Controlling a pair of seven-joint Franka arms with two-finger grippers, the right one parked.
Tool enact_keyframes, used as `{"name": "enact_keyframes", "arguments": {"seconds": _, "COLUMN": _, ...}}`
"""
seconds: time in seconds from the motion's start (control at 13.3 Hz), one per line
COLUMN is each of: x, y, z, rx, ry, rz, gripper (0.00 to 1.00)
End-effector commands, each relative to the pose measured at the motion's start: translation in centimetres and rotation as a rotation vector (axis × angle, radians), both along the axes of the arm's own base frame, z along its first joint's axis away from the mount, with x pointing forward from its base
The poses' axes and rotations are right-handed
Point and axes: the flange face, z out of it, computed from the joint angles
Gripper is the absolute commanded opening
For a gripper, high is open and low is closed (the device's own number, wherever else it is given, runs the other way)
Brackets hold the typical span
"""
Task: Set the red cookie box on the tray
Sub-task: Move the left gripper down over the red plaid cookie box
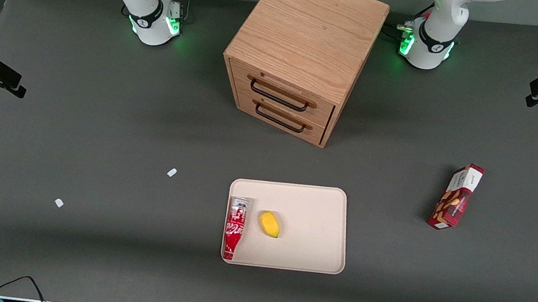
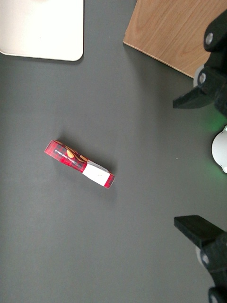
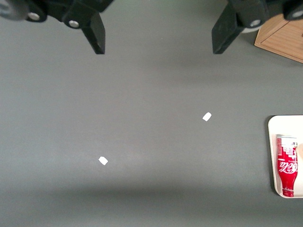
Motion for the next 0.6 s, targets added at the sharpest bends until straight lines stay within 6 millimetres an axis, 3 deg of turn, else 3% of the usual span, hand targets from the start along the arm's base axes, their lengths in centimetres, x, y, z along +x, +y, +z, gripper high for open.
{"name": "enact_keyframes", "arguments": {"seconds": 0.0, "x": -0.2, "y": -0.3, "z": 0.0, "rx": 0.011, "ry": -0.008, "rz": -0.015, "gripper": 1.00}}
{"name": "enact_keyframes", "arguments": {"seconds": 0.3, "x": 0.6, "y": -0.4, "z": -1.1, "rx": 0.009, "ry": 0.006, "rz": -0.026, "gripper": 1.00}}
{"name": "enact_keyframes", "arguments": {"seconds": 0.53, "x": 2.7, "y": -0.3, "z": -4.6, "rx": 0.009, "ry": 0.014, "rz": -0.040, "gripper": 1.00}}
